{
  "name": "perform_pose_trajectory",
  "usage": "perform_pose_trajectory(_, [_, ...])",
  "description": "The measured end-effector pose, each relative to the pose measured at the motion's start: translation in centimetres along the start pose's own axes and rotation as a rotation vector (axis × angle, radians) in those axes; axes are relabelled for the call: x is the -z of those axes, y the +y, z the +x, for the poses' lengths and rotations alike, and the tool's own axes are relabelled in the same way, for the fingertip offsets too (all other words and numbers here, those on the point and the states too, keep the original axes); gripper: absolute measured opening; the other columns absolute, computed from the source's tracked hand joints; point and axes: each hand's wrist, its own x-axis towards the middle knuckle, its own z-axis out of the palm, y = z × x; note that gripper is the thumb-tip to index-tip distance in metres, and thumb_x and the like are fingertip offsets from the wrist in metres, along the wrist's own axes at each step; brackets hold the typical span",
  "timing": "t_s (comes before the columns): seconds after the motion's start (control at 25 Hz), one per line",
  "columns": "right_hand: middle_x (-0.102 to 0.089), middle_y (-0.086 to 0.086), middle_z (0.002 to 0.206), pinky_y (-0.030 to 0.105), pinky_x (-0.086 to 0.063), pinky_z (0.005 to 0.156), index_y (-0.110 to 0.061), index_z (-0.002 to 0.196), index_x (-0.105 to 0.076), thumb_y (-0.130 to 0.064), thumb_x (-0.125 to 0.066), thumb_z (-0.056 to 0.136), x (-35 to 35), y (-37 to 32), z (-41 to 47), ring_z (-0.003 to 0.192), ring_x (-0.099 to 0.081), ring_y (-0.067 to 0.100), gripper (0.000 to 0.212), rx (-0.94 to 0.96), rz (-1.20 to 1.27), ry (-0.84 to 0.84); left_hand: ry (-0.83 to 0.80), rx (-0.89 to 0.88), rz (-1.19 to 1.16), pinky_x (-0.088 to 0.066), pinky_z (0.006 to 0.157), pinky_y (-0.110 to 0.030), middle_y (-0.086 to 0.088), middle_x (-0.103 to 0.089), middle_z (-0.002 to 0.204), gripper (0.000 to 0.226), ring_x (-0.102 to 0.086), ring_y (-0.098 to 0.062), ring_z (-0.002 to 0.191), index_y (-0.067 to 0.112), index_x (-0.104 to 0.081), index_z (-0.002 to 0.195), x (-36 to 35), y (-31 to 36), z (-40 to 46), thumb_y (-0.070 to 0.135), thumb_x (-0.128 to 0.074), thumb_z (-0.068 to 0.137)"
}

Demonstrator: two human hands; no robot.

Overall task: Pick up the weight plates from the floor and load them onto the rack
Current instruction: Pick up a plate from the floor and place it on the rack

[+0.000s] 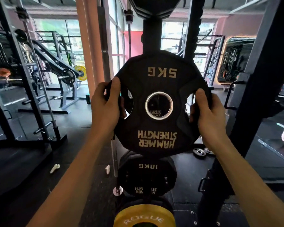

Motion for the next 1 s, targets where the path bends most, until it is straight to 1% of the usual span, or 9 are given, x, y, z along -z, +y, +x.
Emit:
perform_pose_trajectory(0.2, [-0.056, 0.001, 0.061, 0.024, -0.045, 0.050, -0.014, 0.088, -0.051, -0.045, -0.049, 0.099, -1.3, 3.7, 3.5, 0.050, -0.052, 0.012, 0.033, -0.003, -0.074, -0.018, -0.044, 0.011, 0.030, -0.039, 0.049, -0.033, -0.003, -0.052, 0.055, 0.032, -0.046, -0.024, 0.041, 0.024, -0.058, 0.089, -1.2, -4.1, 3.8, 0.055, -0.054, 0.092])
perform_pose_trajectory(0.36, [-0.057, -0.001, 0.069, 0.012, -0.045, 0.051, -0.008, 0.098, -0.053, -0.041, -0.048, 0.099, -2.5, 6.2, 5.2, 0.050, -0.055, -0.002, 0.034, -0.016, -0.115, -0.028, -0.033, 0.025, 0.084, -0.041, 0.051, -0.035, -0.005, -0.053, 0.057, 0.028, -0.049, -0.025, 0.045, 0.027, -0.058, 0.088, -1.7, -6.8, 5.3, 0.054, -0.052, 0.094])
perform_pose_trajectory(0.48, [-0.061, -0.011, 0.079, 0.005, -0.044, 0.060, -0.021, 0.094, -0.055, -0.044, -0.045, 0.098, -3.0, 7.1, 6.1, 0.064, -0.059, -0.012, 0.026, -0.006, -0.147, -0.015, -0.063, 0.019, 0.086, -0.046, 0.057, -0.041, -0.012, -0.055, 0.067, 0.029, -0.053, -0.031, 0.054, 0.034, -0.056, 0.080, -1.6, -8.3, 6.4, 0.061, -0.049, 0.090])
perform_pose_trajectory(0.6, [-0.067, -0.013, 0.076, 0.005, -0.044, 0.062, -0.021, 0.094, -0.059, -0.050, -0.043, 0.095, -3.5, 7.6, 7.1, 0.070, -0.062, -0.011, 0.034, -0.002, -0.116, 0.001, -0.055, 0.031, 0.076, -0.050, 0.059, -0.039, -0.009, -0.060, 0.069, 0.048, -0.060, -0.026, 0.058, 0.024, -0.057, 0.083, -2.3, -9.2, 6.9, 0.069, -0.043, 0.089])
perform_pose_trajectory(0.68, [-0.068, -0.015, 0.069, 0.005, -0.044, 0.059, -0.014, 0.093, -0.060, -0.048, -0.042, 0.096, -3.9, 8.1, 7.5, 0.065, -0.062, -0.010, 0.038, -0.018, -0.066, 0.013, -0.023, 0.046, 0.084, -0.054, 0.070, -0.039, -0.003, -0.068, 0.078, 0.056, -0.068, -0.019, 0.073, 0.024, -0.063, 0.086, -2.7, -10.1, 7.3, 0.074, -0.039, 0.086])
perform_pose_trajectory(0.76, [-0.067, -0.013, 0.074, 0.006, -0.046, 0.063, -0.020, 0.091, -0.061, -0.051, -0.043, 0.093, -4.3, 8.5, 7.9, 0.068, -0.063, -0.010, 0.036, -0.030, -0.038, 0.012, -0.033, 0.055, 0.082, -0.057, 0.081, -0.043, -0.005, -0.072, 0.089, 0.065, -0.070, -0.024, 0.088, 0.022, -0.066, 0.092, -3.0, -10.6, 7.7, 0.079, -0.037, 0.083])
perform_pose_trajectory(0.88, [-0.072, -0.012, 0.083, 0.023, -0.054, 0.081, -0.027, 0.090, -0.063, -0.062, -0.045, 0.084, -4.7, 9.5, 9.2, 0.081, -0.067, -0.002, 0.040, -0.051, -0.018, -0.005, -0.052, 0.093, 0.055, -0.056, 0.083, -0.032, 0.001, -0.073, 0.094, 0.056, -0.070, -0.016, 0.093, 0.028, -0.066, 0.097, -3.5, -11.5, 8.5, 0.073, -0.035, 0.085])
perform_pose_trajectory(0.96, [-0.072, -0.009, 0.090, 0.032, -0.055, 0.086, -0.027, 0.092, -0.064, -0.065, -0.045, 0.082, -4.9, 10.1, 10.2, 0.086, -0.068, 0.002, 0.044, -0.051, -0.046, -0.003, -0.039, 0.095, 0.079, -0.052, 0.074, -0.014, 0.009, -0.071, 0.091, 0.049, -0.067, -0.001, 0.085, 0.028, -0.066, 0.097, -3.9, -11.7, 8.9, 0.064, -0.034, 0.089])
perform_pose_trajectory(1.0, [-0.072, -0.008, 0.090, 0.033, -0.055, 0.087, -0.027, 0.092, -0.064, -0.065, -0.045, 0.083, -5.0, 10.4, 10.5, 0.086, -0.067, 0.002, 0.044, -0.044, -0.056, 0.001, -0.020, 0.074, 0.100, -0.049, 0.069, -0.011, 0.008, -0.070, 0.088, 0.052, -0.064, 0.003, 0.079, 0.023, -0.067, 0.095, -4.1, -11.9, 9.1, 0.062, -0.034, 0.089])
